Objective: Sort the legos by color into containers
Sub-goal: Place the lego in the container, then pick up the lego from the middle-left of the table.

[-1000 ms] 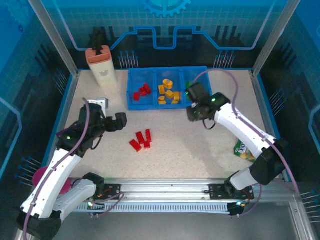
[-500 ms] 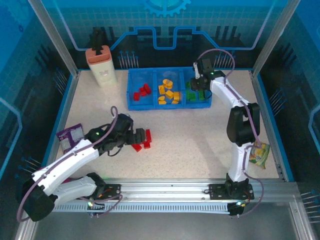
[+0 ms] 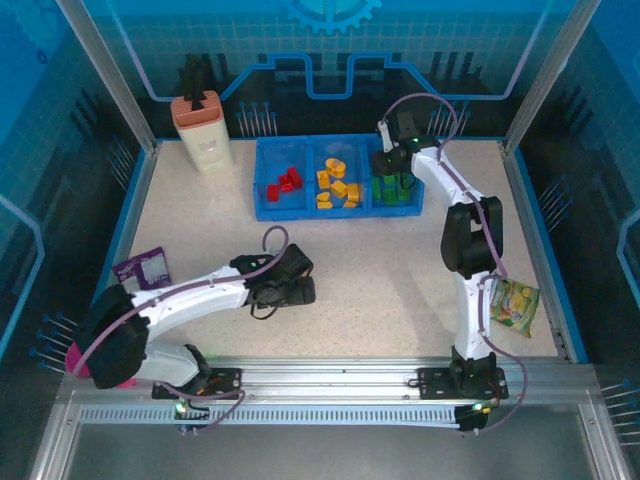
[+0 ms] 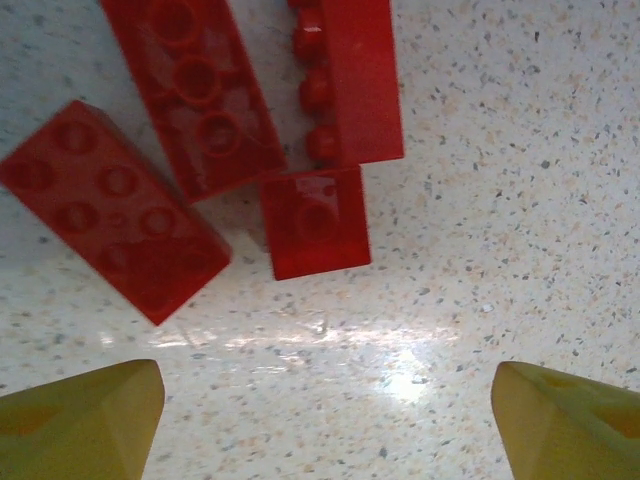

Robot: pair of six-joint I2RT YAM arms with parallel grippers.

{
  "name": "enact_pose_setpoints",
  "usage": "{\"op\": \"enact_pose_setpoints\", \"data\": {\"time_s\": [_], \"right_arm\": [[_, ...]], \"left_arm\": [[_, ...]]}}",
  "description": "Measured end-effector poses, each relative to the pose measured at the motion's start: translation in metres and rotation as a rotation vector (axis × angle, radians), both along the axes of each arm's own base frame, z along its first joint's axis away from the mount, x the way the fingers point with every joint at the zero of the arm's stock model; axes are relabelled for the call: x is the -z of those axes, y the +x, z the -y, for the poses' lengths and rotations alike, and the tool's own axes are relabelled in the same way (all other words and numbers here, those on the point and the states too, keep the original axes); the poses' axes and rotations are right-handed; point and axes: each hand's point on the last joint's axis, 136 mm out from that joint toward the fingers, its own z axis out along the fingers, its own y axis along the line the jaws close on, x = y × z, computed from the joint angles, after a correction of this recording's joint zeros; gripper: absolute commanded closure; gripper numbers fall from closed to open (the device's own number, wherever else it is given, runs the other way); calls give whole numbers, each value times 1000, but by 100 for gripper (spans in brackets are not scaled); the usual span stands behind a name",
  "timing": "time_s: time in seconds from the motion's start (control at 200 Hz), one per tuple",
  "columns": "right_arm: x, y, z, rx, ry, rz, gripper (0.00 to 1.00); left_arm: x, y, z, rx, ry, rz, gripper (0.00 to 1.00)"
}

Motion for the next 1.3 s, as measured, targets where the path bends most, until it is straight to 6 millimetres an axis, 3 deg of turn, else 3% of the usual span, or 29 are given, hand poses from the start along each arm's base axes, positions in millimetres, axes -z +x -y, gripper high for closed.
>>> {"op": "enact_pose_setpoints", "data": {"time_s": [0.29,0.605,0.866,1.051,1.301], "right_arm": [[-5,1,1,-5,-8,16,42],[-33,1,-5,2,117,65,42],[-37,2,-8,-5,140,73,42],[-36,1,-9,-9,145,70,42],[-34,-2,-9,-10,143,54,42]], "left_arm": [[12,8,13,-56,7,-34,21],[37,12,13,-69,74,-73,24],[36,30,22,-76,69,-52,29],[36,38,18,-60,88,-43,37],[46,39,14,-25,124,-59,58]]}}
